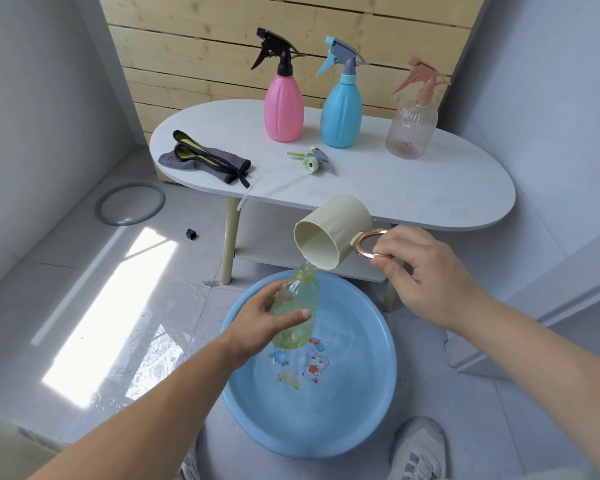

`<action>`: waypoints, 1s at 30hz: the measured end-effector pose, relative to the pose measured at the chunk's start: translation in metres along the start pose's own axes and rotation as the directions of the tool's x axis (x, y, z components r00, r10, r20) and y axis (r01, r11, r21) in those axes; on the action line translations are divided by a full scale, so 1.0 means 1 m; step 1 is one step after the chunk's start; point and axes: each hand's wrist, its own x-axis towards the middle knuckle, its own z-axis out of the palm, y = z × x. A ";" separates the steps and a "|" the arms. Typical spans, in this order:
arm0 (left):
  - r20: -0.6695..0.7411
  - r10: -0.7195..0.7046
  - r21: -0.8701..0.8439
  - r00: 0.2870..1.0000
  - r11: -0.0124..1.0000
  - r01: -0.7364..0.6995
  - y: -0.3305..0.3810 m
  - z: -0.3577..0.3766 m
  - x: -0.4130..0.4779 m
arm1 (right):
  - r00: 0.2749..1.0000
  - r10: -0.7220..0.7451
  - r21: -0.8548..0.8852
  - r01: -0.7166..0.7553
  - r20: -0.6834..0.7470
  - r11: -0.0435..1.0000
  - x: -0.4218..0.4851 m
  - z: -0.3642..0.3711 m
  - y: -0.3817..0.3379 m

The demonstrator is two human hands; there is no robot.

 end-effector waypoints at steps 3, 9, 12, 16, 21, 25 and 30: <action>0.000 -0.001 -0.009 1.000 1.000 0.001 0.001 0.000 -0.001 | 0.999 -0.038 -0.019 0.038 -0.006 0.999 0.000 0.000 -0.001; -0.005 -0.005 -0.022 1.000 1.000 0.005 0.002 0.001 -0.001 | 0.994 -0.106 -0.068 0.105 -0.021 0.992 0.000 0.000 -0.001; 0.003 -0.005 -0.028 1.000 1.000 0.005 0.002 0.001 -0.002 | 0.987 -0.159 -0.100 0.157 -0.020 0.983 0.000 0.000 -0.001; -0.011 -0.002 -0.039 1.000 0.999 0.002 0.004 0.002 -0.003 | 0.971 -0.240 -0.152 0.238 0.004 0.959 0.001 0.001 0.000; -0.012 -0.002 -0.048 1.000 0.999 0.001 0.007 0.003 -0.004 | 0.955 -0.296 -0.170 0.296 0.027 0.940 0.001 0.005 0.001; -0.022 -0.014 -0.056 1.000 0.998 0.013 0.006 0.002 -0.004 | 0.978 -0.207 -0.118 0.207 0.012 0.971 -0.002 0.010 0.000; -0.036 -0.013 -0.068 0.999 0.998 0.011 0.006 0.000 -0.006 | 0.887 0.455 0.320 -0.453 0.074 0.832 -0.008 0.029 -0.005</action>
